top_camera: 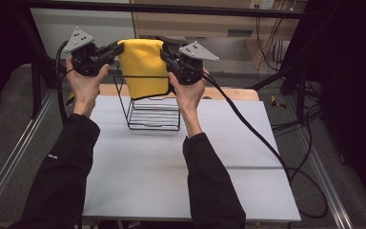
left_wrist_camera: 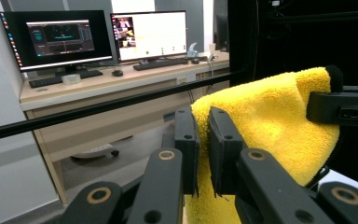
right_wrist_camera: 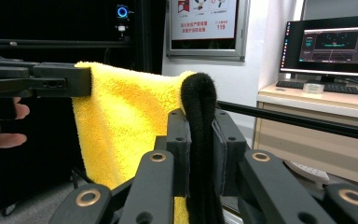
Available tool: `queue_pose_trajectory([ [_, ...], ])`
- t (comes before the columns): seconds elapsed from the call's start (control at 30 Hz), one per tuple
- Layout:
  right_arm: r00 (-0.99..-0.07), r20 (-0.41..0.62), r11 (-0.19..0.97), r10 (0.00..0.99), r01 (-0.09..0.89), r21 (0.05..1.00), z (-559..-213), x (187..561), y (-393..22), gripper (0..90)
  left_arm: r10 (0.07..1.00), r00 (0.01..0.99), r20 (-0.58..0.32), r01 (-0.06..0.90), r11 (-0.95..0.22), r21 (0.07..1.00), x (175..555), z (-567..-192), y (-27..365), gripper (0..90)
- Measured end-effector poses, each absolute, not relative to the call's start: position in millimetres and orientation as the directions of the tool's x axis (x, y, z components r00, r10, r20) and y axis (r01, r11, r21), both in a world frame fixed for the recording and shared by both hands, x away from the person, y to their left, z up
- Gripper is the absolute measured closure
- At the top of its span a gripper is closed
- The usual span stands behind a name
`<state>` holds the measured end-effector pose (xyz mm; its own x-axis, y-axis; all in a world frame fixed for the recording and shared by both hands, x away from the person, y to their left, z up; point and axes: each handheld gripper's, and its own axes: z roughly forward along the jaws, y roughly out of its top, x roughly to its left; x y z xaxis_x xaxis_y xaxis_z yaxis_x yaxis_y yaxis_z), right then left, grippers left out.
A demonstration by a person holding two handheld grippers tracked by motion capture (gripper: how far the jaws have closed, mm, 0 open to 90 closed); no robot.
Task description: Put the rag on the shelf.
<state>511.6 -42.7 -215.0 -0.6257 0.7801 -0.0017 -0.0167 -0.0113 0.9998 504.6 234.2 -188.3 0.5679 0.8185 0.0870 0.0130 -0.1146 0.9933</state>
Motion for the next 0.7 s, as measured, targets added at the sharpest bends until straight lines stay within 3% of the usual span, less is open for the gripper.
queue_pose_trajectory([
  [0.7,-0.684,-0.012,0.071,0.729,0.057,0.996,-216,489,-56,77.2,0.782,0.617,0.087,0.058,-0.156,0.986,477,-197,236,82.9],
])
